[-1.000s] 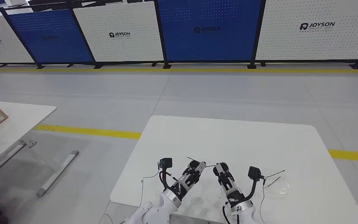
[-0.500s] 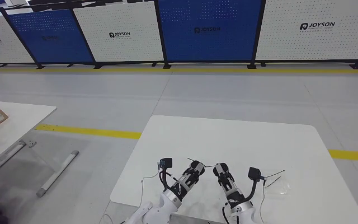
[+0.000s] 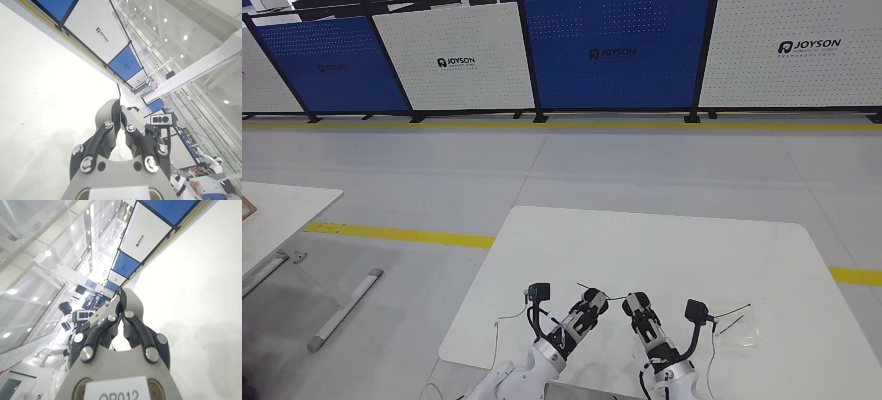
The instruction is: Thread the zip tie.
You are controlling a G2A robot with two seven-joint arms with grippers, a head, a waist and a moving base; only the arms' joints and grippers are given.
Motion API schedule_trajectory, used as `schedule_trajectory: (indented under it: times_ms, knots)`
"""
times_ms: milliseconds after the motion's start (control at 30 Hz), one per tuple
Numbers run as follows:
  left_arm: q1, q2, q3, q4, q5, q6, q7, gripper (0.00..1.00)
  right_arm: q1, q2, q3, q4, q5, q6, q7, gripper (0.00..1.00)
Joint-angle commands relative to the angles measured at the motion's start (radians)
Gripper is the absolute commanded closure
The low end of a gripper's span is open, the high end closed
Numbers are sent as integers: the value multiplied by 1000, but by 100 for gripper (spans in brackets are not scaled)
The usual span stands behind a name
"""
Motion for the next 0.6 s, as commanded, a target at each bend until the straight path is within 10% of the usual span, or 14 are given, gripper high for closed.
schedule_trajectory:
  times_ms: [0, 567]
  knots:
    - [1, 0, -1, 0, 2, 2, 5, 80, -1, 0, 0, 0, -3, 2, -3, 100]
    - [-4, -2, -3, 4, 6, 17, 23, 98, 0, -3, -6, 4, -37, 23, -17, 100]
